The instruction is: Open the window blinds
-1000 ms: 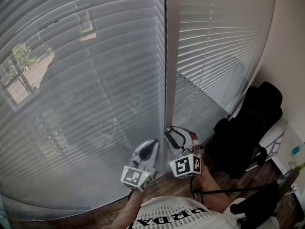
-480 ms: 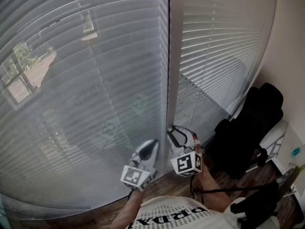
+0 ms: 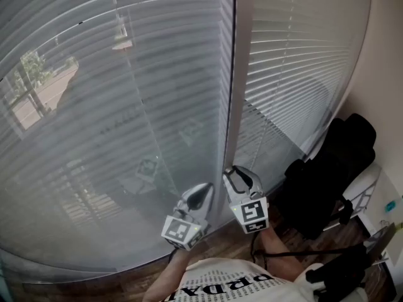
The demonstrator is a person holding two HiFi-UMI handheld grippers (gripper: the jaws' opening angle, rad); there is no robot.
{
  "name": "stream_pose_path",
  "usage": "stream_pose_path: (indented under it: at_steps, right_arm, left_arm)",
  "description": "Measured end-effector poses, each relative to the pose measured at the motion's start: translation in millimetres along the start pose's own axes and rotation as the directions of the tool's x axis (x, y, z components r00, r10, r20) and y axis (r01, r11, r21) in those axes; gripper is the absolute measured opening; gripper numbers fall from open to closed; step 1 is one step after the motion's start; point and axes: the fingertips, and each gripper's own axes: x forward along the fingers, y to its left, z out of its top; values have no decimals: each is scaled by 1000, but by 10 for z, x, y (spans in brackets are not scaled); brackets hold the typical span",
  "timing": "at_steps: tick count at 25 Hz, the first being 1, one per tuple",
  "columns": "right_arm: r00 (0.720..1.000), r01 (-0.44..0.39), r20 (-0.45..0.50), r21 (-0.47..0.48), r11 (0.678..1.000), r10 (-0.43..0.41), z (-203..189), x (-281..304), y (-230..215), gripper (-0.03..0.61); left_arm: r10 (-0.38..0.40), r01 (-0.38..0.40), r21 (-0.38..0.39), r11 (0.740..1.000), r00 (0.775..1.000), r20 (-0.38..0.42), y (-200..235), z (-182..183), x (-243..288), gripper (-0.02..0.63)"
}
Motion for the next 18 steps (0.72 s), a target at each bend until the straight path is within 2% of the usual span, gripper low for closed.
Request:
stream_pose_path:
  at_steps: [2,5,13,18]
  right_arm:
    - [1000,2,8,66,998,-2,-1,-11,-23,133]
    - [1000,3,12,98,995,-4,-5,-15,-28,132]
    - [1000,-18,30,246,969,11,-12,22,-33,133]
    - [999,-21,37,286,958,10,-18,21,-44,133]
  left_arm:
    - [-6,6,10,1000,1000,-3,-1,-22,6,-8]
    - [-12,11,24,1000,1000,2,2,-30,-8,-8]
    - [5,-5,2,1000,1000,-26,31,-45,-21,-8]
    - [-7,7,8,1000,1000,-19,4,-49,2,-8]
